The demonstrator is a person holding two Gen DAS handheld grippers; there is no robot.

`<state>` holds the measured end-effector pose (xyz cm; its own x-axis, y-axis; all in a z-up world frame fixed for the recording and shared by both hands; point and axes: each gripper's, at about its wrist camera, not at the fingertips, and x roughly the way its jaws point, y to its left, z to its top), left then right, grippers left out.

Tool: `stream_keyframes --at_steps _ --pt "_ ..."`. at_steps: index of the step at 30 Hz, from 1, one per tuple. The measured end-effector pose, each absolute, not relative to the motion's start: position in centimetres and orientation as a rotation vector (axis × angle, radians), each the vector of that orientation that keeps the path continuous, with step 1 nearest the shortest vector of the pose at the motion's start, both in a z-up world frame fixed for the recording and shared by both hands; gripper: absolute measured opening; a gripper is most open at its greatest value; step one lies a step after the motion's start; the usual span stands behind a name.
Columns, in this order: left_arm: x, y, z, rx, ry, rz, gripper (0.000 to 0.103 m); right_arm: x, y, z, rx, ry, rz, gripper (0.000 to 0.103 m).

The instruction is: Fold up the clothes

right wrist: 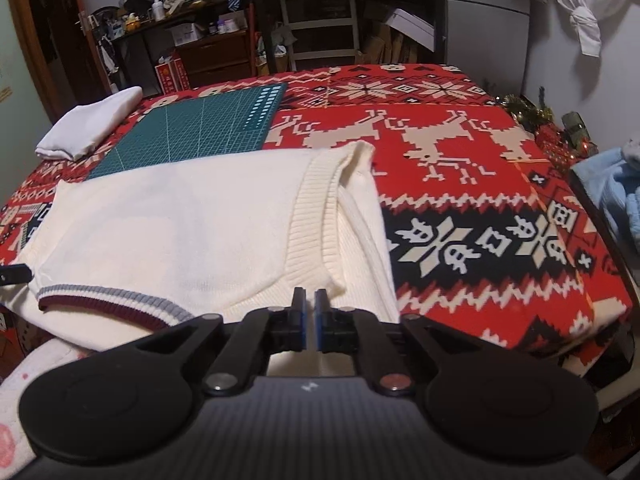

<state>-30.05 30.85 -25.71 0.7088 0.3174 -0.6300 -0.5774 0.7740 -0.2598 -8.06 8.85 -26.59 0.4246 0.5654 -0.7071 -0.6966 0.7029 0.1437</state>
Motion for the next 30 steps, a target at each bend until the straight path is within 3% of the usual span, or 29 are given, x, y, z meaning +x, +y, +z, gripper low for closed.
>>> stream_keyframes --at_steps 10,17,24,30 --pt "-19.4 32.7 -23.5 -0.402 0.504 0.448 0.011 -7.8 18.4 -22.2 -0.141 0.690 0.932 0.006" --pt "-13.6 34.6 -26.4 -0.369 0.555 0.483 0.011 -6.4 26.6 -24.9 -0.180 0.700 0.932 0.006" --pt "-13.7 35.2 -28.5 -0.329 0.573 0.508 0.011 -5.4 29.4 -28.4 -0.223 0.718 0.867 0.005" --pt "-13.6 35.8 -28.1 -0.376 0.568 0.525 0.011 -5.7 29.7 -28.1 -0.226 0.678 0.870 0.006"
